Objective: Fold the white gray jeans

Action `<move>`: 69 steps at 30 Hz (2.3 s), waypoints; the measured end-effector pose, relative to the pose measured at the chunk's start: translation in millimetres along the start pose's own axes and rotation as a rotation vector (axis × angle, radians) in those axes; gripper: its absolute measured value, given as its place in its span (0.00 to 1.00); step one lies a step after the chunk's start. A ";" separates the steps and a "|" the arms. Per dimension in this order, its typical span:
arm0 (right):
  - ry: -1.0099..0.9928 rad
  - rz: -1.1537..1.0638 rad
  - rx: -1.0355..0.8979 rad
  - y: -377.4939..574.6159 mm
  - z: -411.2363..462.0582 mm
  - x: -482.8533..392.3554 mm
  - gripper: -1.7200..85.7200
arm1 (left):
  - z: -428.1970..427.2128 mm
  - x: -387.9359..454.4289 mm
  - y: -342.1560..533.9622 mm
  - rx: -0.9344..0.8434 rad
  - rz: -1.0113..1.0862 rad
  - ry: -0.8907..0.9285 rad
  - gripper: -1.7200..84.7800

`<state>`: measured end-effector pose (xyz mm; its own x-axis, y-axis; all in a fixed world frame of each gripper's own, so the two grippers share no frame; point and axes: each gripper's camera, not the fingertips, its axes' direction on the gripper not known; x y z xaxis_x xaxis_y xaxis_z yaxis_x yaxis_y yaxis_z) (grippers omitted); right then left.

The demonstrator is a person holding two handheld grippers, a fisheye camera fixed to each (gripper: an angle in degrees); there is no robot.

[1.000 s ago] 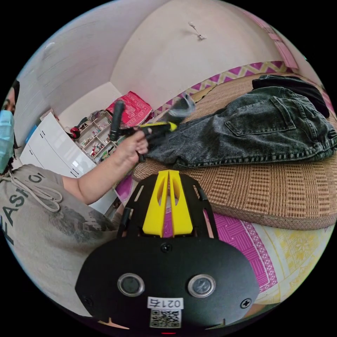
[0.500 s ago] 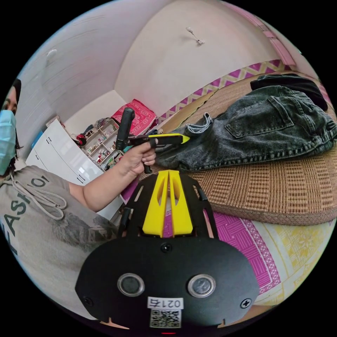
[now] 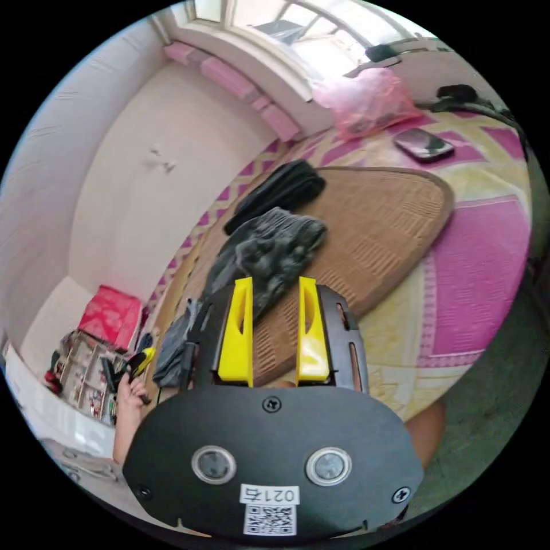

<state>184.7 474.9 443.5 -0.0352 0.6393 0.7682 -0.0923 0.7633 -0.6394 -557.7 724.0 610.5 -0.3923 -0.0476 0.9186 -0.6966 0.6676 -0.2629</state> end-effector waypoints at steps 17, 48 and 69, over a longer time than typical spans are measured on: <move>-0.181 -0.151 -0.031 -61.8 22.4 -190.8 0.08 | -43.4 -235.9 70.9 -0.073 -0.175 0.098 0.01; -0.117 -1.440 -0.392 314.4 212.7 -590.3 0.07 | -272.4 -288.3 226.6 0.155 0.016 0.508 0.13; -0.182 -0.597 -0.848 -49.9 356.7 -279.9 0.16 | -22.8 -382.4 286.2 -0.253 -0.107 0.388 0.22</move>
<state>-155.8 224.5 271.8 -0.3688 0.1678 0.9142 0.5804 0.8098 0.0854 -593.4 950.2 190.7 -0.0392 0.1227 0.9917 -0.5341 0.8362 -0.1245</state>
